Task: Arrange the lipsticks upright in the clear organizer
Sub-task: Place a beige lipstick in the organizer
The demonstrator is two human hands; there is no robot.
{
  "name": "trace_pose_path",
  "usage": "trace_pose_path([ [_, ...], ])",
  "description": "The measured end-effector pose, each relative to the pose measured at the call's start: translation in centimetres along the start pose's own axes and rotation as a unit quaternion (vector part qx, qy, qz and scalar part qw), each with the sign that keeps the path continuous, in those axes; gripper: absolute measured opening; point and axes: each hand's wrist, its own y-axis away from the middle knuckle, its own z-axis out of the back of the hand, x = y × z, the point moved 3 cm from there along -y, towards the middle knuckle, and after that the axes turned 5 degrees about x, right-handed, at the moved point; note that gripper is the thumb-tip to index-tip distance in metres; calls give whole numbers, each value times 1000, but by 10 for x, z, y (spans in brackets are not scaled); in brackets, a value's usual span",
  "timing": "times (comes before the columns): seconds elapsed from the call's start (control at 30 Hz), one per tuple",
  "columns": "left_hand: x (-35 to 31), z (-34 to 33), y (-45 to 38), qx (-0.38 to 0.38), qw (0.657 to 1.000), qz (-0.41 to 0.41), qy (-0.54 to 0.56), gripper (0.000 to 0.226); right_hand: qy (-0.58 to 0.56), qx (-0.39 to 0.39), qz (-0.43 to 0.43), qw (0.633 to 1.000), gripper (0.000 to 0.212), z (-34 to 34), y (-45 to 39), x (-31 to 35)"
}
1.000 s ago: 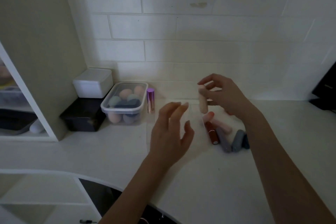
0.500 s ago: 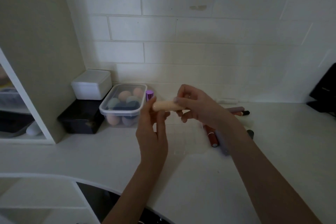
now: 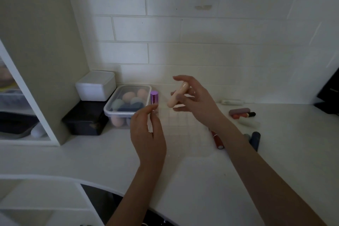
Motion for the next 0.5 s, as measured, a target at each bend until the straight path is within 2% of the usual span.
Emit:
trace_pose_path([
  [0.1,6,-2,-2,8,999,49,-8,23,70,-57,33,995,44,-4,-1,-4],
  [0.17,6,-4,-1,25,998,54,-16,26,88,-66,38,993,46,-10,1,-6],
  [0.3,6,-6,0,53,997,50,-19,29,171,-48,33,984,27,-22,1,-16],
  [0.5,3,-9,2,72,995,-1,-70,29,279,-31,50,958,15,-20,-1,-26],
])
